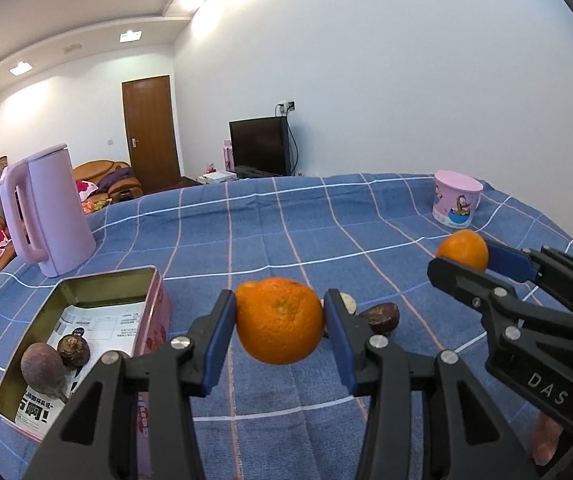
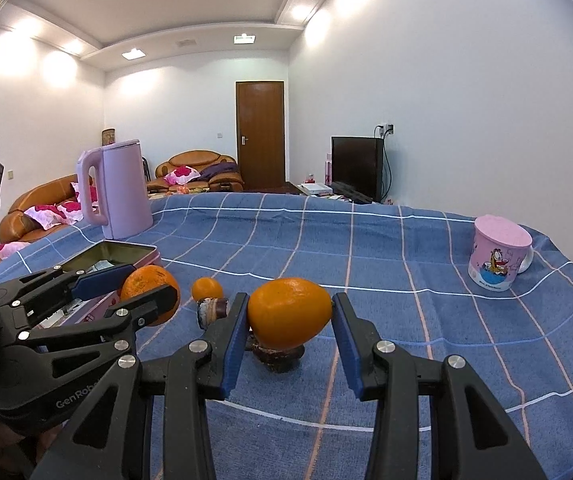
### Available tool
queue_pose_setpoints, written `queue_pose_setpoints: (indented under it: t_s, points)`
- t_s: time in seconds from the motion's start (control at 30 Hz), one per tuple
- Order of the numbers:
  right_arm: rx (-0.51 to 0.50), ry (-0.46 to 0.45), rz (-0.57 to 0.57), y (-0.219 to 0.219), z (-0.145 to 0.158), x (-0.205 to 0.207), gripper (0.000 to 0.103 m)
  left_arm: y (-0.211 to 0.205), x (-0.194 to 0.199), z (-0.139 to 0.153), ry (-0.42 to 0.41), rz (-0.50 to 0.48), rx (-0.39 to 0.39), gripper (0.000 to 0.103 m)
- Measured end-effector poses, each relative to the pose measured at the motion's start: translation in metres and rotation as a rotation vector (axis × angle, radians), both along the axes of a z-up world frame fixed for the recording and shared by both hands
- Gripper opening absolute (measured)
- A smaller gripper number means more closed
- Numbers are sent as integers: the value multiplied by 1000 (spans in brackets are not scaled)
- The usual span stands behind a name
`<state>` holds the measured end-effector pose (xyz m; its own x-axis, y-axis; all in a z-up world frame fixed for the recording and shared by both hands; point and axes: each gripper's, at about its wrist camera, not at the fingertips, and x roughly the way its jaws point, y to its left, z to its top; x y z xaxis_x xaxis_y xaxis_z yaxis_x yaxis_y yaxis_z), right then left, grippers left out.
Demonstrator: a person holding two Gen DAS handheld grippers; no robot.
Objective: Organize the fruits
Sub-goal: 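Lift the orange with the left tool while the right tool lifts its orange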
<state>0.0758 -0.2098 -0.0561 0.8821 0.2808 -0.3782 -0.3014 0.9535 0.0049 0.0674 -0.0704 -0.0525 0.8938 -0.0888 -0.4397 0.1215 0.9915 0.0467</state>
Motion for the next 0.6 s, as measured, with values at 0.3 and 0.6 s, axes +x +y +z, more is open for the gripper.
queue_pose_setpoints:
  t_s: [0.3,0.6]
  points:
    - [-1,-24,6,0,1,-6,44,0,-6,3,-29,4,8,47]
    - [-7,-47,12,1,3,-11,44,2,-10,4,-52,13,11,47]
